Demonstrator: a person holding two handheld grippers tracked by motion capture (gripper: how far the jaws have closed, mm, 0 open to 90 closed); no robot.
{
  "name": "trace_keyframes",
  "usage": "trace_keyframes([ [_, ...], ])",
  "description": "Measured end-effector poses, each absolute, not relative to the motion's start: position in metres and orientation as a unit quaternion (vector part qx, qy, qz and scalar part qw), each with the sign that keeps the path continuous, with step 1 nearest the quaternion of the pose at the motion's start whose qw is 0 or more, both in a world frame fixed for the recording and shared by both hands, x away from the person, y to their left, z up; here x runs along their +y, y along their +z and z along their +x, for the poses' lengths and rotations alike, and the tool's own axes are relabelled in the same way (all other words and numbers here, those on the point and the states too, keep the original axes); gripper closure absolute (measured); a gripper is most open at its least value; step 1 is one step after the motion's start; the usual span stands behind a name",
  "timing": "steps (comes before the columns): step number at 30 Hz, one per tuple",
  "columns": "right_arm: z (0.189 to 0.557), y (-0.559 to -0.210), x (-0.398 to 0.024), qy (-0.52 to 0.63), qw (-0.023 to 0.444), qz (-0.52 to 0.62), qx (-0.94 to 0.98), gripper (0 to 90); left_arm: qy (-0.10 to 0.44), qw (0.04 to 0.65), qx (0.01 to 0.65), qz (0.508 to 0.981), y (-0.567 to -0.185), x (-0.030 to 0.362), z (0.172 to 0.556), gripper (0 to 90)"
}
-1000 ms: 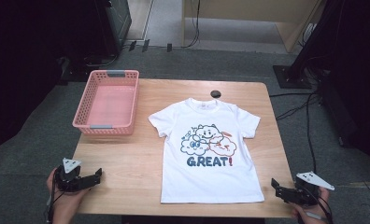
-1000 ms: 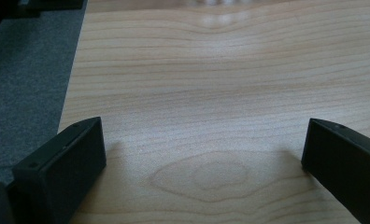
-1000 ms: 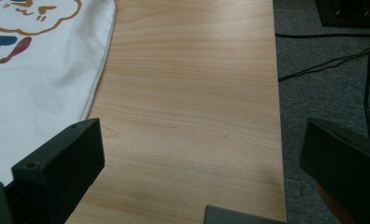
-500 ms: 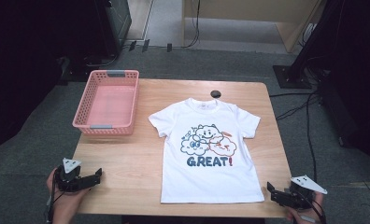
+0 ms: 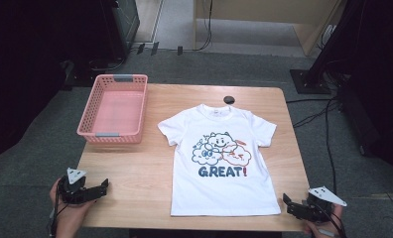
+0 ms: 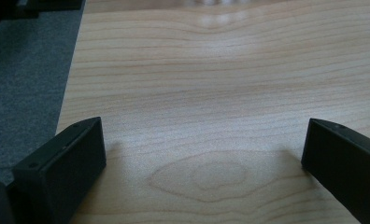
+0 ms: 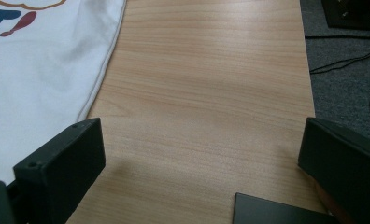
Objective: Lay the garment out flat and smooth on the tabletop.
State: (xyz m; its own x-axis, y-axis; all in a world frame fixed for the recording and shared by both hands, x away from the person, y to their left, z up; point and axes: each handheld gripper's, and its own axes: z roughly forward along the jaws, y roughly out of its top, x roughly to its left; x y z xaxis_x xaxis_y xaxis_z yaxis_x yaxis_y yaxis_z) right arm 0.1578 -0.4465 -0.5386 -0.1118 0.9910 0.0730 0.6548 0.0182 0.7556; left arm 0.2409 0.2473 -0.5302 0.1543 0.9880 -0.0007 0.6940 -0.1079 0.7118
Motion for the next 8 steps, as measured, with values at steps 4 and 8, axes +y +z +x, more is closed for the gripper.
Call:
trace_keyframes([
  [4,0.1580,-0.5386,-0.4464,0.332,0.253,0.617,0.667,0.6,0.250,0.293,0.600,0.701,-0.5302,0.2472,0.2409,0.0],
  [8,0.1580,-0.5387,-0.4468,0.333,0.253,0.617,0.667,0.6,0.250,0.294,0.599,0.701,-0.5302,0.2472,0.2410,0.0],
])
